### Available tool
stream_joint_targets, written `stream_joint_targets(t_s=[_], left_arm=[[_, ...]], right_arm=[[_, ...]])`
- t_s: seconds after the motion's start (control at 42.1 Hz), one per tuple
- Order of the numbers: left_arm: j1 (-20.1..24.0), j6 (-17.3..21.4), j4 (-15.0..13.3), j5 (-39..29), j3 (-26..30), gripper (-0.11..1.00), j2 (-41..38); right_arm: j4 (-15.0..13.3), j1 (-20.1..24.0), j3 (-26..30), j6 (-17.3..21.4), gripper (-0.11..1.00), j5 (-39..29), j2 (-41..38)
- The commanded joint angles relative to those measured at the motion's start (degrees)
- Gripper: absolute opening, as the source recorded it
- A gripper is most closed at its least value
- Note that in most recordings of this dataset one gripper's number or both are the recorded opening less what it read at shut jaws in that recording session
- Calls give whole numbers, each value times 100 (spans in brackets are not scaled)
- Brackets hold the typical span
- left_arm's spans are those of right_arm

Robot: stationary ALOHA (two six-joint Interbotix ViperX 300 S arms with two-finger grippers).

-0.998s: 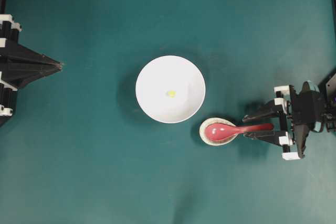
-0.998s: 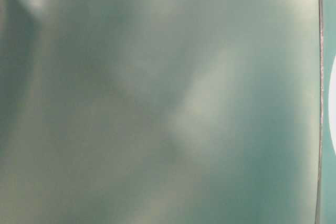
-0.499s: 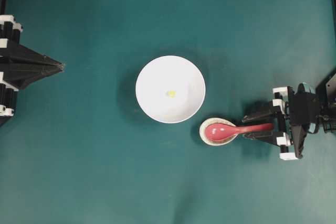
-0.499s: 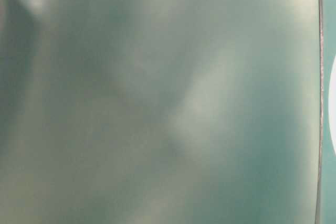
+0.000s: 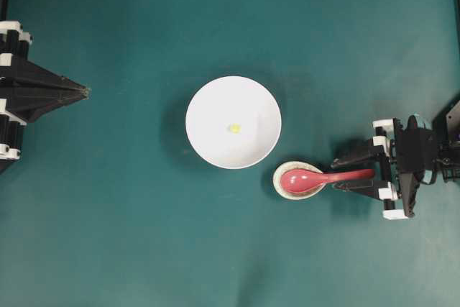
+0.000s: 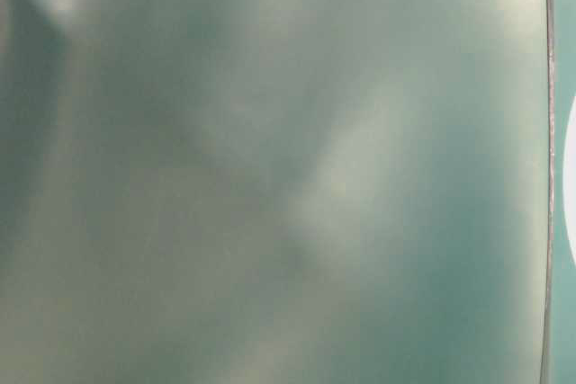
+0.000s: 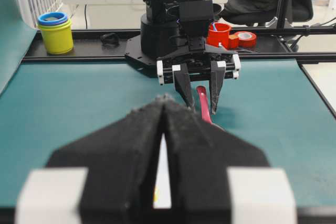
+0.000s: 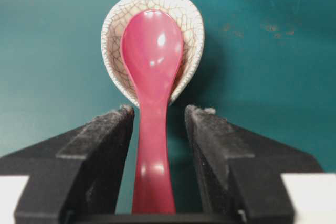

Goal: Scoop the yellow hexagonal prism block from the bowl with a spoon using the right arm.
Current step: 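Close the right gripper on the red spoon handle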

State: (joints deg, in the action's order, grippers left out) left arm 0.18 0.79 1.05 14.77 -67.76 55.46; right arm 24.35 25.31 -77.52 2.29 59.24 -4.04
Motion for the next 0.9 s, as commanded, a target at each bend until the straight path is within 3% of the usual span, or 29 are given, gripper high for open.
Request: stream_joint_targets(t_s=[0.0,0.333,0.594,0.879], left_arm=[[9,9,18,53,97,0,-53],[0,9,18,53,97,0,-53],[0,9,18,53,97,0,-53],[9,9,18,35,97,0,-53]], right_arm=[[-9,18,44,-35,52,26,53],[-88,18,53,-79,49,18,53],[-97,18,88,-79,24,26,70],[-97,18,229,-88,24,-369,703]])
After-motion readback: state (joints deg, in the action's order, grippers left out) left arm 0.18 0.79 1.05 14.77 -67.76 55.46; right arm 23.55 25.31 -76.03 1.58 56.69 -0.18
